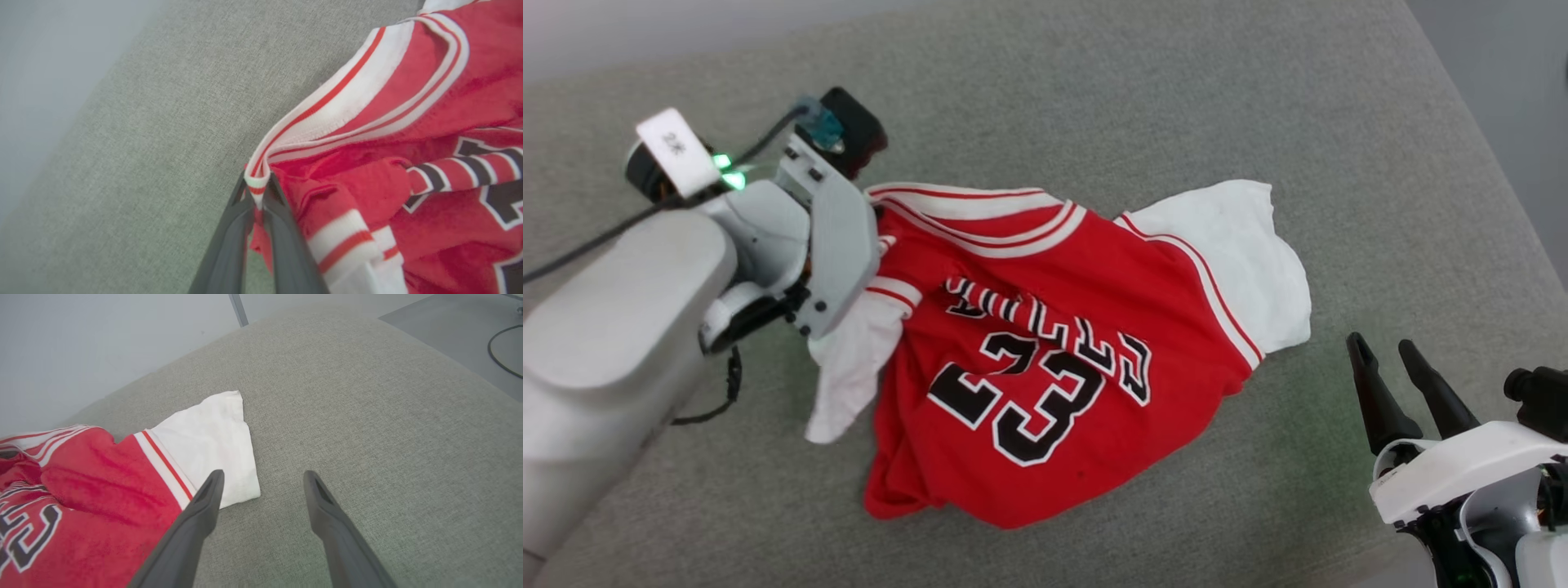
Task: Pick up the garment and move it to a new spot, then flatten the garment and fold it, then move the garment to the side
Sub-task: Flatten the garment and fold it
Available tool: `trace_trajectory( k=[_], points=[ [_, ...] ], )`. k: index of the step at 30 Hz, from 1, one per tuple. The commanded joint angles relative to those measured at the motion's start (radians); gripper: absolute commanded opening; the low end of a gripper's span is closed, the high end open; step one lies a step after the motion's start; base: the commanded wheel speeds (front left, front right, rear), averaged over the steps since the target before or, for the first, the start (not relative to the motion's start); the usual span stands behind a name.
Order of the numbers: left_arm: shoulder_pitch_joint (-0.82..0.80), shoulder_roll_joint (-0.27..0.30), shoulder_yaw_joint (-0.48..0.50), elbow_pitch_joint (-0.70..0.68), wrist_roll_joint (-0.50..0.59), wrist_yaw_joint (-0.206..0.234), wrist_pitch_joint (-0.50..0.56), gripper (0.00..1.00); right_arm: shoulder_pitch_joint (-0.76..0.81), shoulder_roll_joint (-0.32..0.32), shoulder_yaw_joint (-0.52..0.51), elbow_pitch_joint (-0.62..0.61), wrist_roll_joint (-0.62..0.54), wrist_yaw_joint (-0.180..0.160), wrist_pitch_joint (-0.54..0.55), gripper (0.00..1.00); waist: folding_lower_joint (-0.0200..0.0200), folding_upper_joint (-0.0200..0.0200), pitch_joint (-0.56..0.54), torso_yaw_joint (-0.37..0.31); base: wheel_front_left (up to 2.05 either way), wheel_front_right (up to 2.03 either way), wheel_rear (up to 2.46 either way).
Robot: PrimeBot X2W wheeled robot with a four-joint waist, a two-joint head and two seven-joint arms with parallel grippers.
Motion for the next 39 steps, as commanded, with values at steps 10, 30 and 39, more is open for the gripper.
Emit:
trace_trajectory(
  k=[10,30,39],
  points=[
    [-0.086,-0.028,-0.081,0.094,-0.110,-0.002,-0.064,1.00,-0.017,0.002,-0.005,0.004,-0.017,0.000,-0.020,1.00,0.0000,-0.0001,-0.013,0.035,0.00,0.00,0.00],
    [0.007,-0.010,-0.105,-0.032,-0.261,0.043,-0.020,1.00,0.009,0.001,-0.030,-0.131,-0.085,0.000,-0.013,1.00,0.0000,-0.0001,-0.137,0.145,0.00,0.00,0.00],
    [0.081,0.019,-0.095,0.006,-0.314,0.068,-0.034,1.00,0.009,0.002,-0.030,-0.192,-0.082,0.000,0.007,1.00,0.0000,-0.0001,-0.115,0.121,0.00,0.00,0.00]
  ],
)
